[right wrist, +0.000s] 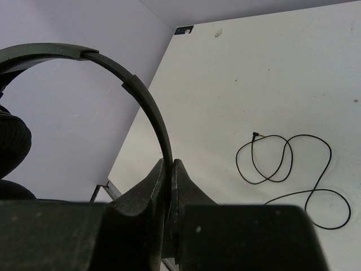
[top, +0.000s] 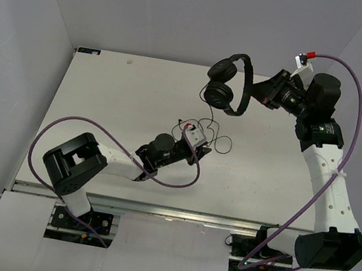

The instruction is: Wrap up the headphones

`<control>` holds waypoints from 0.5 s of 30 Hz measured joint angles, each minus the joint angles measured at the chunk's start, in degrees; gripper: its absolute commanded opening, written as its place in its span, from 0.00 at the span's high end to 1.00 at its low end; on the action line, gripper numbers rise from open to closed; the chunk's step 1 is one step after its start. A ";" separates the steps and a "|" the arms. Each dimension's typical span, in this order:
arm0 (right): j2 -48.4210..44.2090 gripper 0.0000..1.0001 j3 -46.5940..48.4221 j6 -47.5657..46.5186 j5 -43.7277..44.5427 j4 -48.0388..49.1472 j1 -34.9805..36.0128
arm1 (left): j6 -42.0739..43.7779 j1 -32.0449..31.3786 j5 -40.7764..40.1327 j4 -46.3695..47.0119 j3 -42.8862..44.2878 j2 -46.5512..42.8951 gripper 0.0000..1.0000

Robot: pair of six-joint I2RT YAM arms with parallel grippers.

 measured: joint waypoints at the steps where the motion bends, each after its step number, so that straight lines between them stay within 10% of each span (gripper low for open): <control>1: -0.16 0.92 -0.26 0.39 -0.30 0.27 -0.10 | 0.01 -0.01 -0.03 -0.03 0.29 0.11 0.68; 15: -0.66 0.92 -2.81 2.78 -0.48 1.50 -1.64 | -1.39 -0.36 3.10 -0.29 4.68 2.62 1.00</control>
